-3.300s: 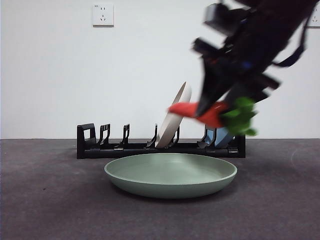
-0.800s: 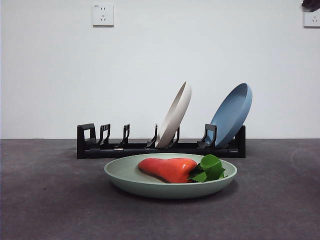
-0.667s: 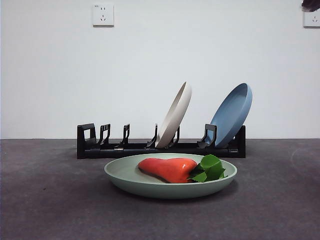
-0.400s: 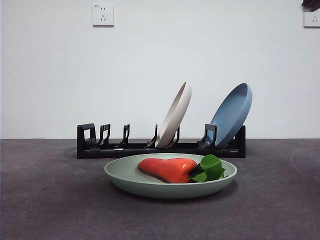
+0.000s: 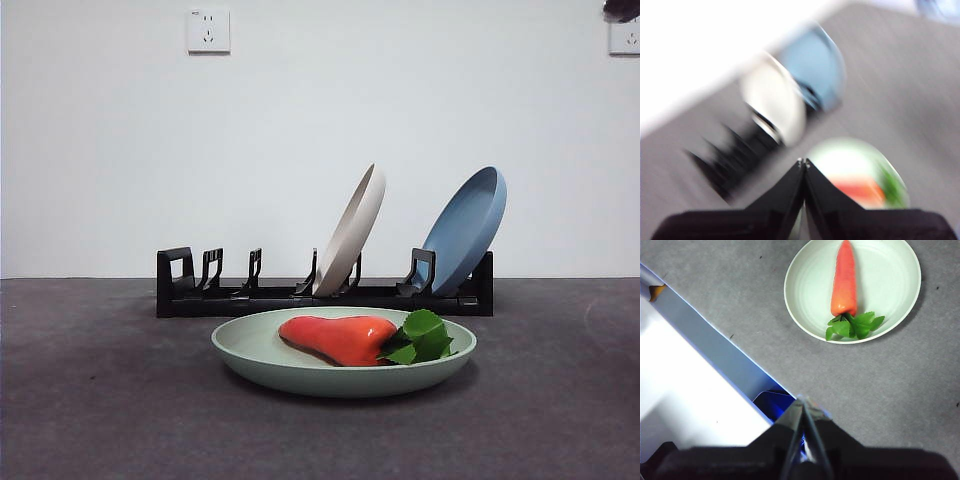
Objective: Take the green plate from the plate rack,put the plate on the table,take the carrot from the table,put the carrot in the plate
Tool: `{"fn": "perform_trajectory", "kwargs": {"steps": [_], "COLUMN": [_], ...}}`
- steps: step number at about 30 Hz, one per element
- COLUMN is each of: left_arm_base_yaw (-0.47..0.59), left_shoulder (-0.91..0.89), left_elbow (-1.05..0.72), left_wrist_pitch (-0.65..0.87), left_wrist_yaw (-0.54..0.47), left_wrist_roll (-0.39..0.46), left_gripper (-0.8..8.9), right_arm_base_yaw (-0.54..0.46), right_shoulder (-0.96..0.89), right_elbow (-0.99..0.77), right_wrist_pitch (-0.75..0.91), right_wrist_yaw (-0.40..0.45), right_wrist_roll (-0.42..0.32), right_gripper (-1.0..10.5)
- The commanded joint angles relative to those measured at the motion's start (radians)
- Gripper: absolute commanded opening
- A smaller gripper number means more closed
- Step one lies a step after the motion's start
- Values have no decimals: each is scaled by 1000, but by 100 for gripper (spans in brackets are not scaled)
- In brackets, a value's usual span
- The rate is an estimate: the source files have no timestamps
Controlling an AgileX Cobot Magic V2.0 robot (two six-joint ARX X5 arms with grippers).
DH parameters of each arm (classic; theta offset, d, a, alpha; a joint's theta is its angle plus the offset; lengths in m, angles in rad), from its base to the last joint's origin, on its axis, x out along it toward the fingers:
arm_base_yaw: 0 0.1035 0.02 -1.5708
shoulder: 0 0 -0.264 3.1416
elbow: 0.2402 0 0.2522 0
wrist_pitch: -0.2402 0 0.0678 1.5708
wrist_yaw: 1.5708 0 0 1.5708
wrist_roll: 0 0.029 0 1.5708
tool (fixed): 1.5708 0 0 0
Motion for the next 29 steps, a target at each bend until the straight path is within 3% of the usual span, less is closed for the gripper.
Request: {"fn": "perform_trajectory", "kwargs": {"steps": [1, 8, 13, 20, 29], "left_arm_base_yaw": [180, 518, 663, 768, 800], "left_shoulder": [-74, -328, -497, -673, -793], "left_elbow": [-74, -435, -729, -1034, -1236], "left_wrist_pitch": [171, 631, 823, 847, 819], "left_wrist_yaw": [87, 132, 133, 133, 145], "left_wrist_roll": [85, 85, 85, 51, -33], "left_gripper": [-4, -3, -3, -3, -3], "right_arm_base_yaw": [2, 2, 2, 2, 2], "right_shoulder": [-2, -2, -2, -2, -2], "right_elbow": [-7, -7, -7, -7, -7], "right_wrist_pitch": [2, 2, 2, 2, 2], "right_wrist_yaw": [2, 2, 2, 2, 2], "right_wrist_roll": [-5, -5, -5, -5, -5], "right_gripper": [1, 1, 1, 1, 1]}}
